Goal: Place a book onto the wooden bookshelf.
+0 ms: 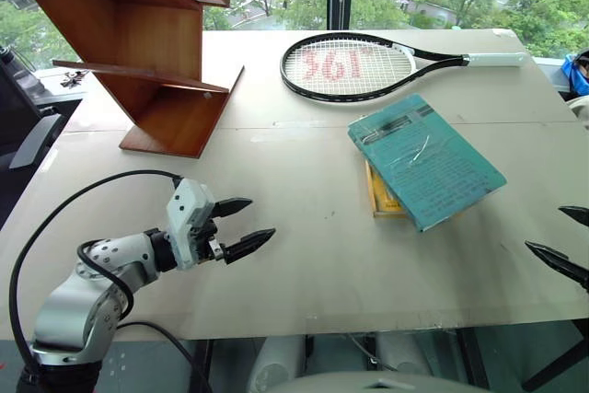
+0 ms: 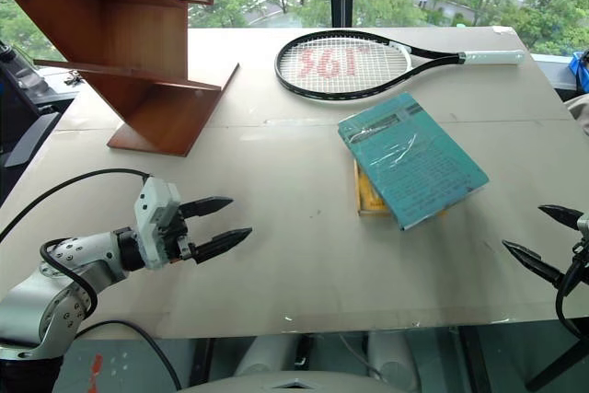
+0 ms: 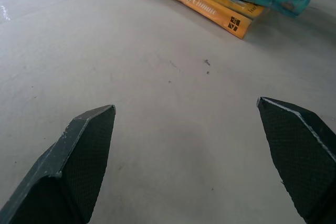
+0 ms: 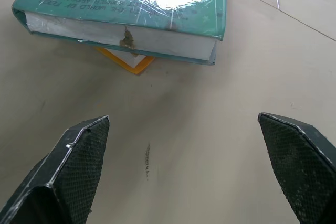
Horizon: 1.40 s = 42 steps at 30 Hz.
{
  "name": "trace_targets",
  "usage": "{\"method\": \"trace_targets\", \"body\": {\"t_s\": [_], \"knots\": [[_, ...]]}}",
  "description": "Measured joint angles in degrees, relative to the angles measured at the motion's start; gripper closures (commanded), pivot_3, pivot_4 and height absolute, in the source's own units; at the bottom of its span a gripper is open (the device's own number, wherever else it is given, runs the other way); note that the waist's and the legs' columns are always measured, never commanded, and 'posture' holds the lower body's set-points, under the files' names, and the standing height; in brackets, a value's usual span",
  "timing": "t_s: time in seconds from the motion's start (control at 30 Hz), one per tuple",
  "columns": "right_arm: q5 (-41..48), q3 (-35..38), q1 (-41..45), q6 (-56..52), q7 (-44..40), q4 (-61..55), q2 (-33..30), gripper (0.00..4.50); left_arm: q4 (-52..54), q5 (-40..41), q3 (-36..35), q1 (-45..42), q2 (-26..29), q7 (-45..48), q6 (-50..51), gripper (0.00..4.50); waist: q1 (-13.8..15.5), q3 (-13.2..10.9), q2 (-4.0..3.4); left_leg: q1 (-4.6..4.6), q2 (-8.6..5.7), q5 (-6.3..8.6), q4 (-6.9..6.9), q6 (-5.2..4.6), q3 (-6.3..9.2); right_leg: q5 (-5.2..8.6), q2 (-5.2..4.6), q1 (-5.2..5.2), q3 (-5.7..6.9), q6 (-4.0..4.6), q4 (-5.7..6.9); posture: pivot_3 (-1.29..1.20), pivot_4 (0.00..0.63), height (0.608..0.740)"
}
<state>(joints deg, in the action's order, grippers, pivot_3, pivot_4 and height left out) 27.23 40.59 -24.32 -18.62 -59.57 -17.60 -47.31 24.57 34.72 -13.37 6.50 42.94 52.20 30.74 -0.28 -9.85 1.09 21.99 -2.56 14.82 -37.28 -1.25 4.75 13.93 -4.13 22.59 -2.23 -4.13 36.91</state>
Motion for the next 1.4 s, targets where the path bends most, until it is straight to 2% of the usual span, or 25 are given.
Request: {"method": "trace_targets", "body": {"t_s": [0.1, 0.27, 0.37, 0.43, 0.47, 0.63, 0.83, 0.9, 1.03, 1.17, 1.3, 1.4], "knots": [[0.03, -0.05, 0.50, -0.54, 0.88, -0.09, 0.10, 0.00, -0.38, -0.18, -0.02, -0.18, 0.00, 0.00, -0.23, 0.04, 0.02, 0.00, 0.00, -0.01, 0.00, 0.00, 0.01, 0.00, 0.00, 0.00, -0.01, 0.00, 0.00, 0.01, -0.01, 0.00, 0.150, 0.740], [4.48, -4.69, 16.27, -16.68, 17.40, -10.25, -0.89, 0.00, 3.54, 3.87, 0.28, -8.47, -0.76, -0.05, -0.03, 0.04, -0.34, 0.01, -0.04, -0.04, 0.08, -0.01, -0.05, 0.01, -0.03, -0.12, 0.04, 0.00, -0.02, 0.11, 0.00, 0.00, 0.150, 0.740], [5.44, -9.84, 26.23, -26.47, 23.95, -10.43, -3.28, 0.82, 5.23, 4.94, 0.66, -10.13, -0.70, 0.04, 0.03, 0.00, -0.34, 0.01, -0.02, 0.06, 0.07, -0.01, -0.03, 0.02, -0.01, -0.17, 0.09, 0.08, 0.06, 0.03, -0.04, 0.00, 0.150, 0.740], [5.07, -12.78, 31.13, -30.53, 27.11, -8.39, -3.61, 1.67, 6.14, 5.06, 1.68, -10.56, -0.68, 0.13, 0.03, 0.00, -0.24, 0.00, -0.03, 0.17, 0.02, -0.02, -0.01, 0.03, 0.00, -0.17, 0.06, 0.17, 0.06, 0.02, -0.06, 0.00, 0.150, 0.740], [4.16, -16.83, 36.11, -33.08, 29.15, -5.84, -4.13, 2.25, 6.83, 5.33, 2.71, -10.89, -0.73, 0.04, 0.04, 0.00, -0.25, -0.03, -0.05, 0.24, 0.00, -0.02, -0.02, 0.03, -0.01, -0.17, 0.04, 0.21, 0.06, 0.02, -0.09, 0.00, 0.150, 0.740], [-1.04, -28.72, 49.13, -37.04, 31.59, 1.68, -6.16, 4.39, 8.94, 5.98, 3.98, -10.97, -1.03, -1.11, 0.25, 0.00, -0.36, -0.03, -0.06, 0.70, -0.02, -0.16, -0.06, 0.26, 0.00, -0.19, 0.04, 0.67, 0.08, 0.01, -0.08, 0.00, 0.150, 0.740], [-9.12, -44.43, 57.15, -36.65, 27.92, 11.73, -7.44, 4.45, 10.31, 5.97, 5.06, -10.70, -1.95, -3.17, 0.25, 0.00, -0.39, -0.04, -0.06, 0.86, -0.03, -0.16, -0.05, 0.26, -0.04, -0.19, 0.03, 0.80, 0.07, 0.01, -0.08, 0.00, 0.150, 0.740], [-10.01, -46.62, 58.60, -36.25, 26.13, 12.42, -7.26, 4.45, 10.77, 5.94, 4.95, -9.92, -2.04, -3.72, 0.09, 0.00, -0.47, -0.03, -0.06, 0.86, -0.02, -0.16, -0.05, 0.25, -0.03, -0.19, 0.04, 0.81, 0.07, 0.01, -0.07, 0.00, 0.150, 0.740], [-10.92, -49.00, 60.17, -36.01, 23.65, 12.51, -6.32, 4.45, 10.96, 5.87, 5.21, -8.25, -2.61, -4.56, 0.03, 0.00, -0.53, -0.03, -0.06, 0.85, -0.01, -0.15, -0.04, 0.25, -0.02, -0.20, 0.07, 0.83, 0.06, 0.01, -0.04, 0.00, 0.150, 0.740], [-11.14, -51.12, 61.22, -36.29, 22.55, 10.94, -2.17, 4.45, 11.41, 5.29, 5.22, -6.36, -2.89, -5.55, -0.29, 0.00, -0.54, -0.03, -0.06, 0.85, -0.01, -0.15, -0.05, 0.24, -0.03, -0.20, 0.07, 0.85, 0.05, 0.01, -0.01, 0.00, 0.150, 0.740], [-11.13, -51.15, 61.38, -36.65, 22.50, 8.77, 0.07, 4.45, 12.14, 4.77, 5.17, -5.28, -2.93, -5.86, -0.78, 0.00, -0.19, -0.03, -0.06, 0.86, -0.04, -0.16, -0.06, 0.26, 0.01, -0.20, 0.04, 0.86, 0.08, 0.01, 0.01, 0.00, 0.150, 0.740], [-11.52, -48.71, 58.34, -32.32, 22.60, 8.05, 0.10, 4.45, 12.13, 4.22, 5.11, -4.42, -2.33, -5.64, -1.08, 0.00, 0.03, -0.03, -0.05, 0.88, -0.06, -0.16, -0.05, 0.25, 0.01, -0.20, 0.03, 0.85, 0.09, 0.01, 0.00, 0.00, 0.150, 0.740]]}}
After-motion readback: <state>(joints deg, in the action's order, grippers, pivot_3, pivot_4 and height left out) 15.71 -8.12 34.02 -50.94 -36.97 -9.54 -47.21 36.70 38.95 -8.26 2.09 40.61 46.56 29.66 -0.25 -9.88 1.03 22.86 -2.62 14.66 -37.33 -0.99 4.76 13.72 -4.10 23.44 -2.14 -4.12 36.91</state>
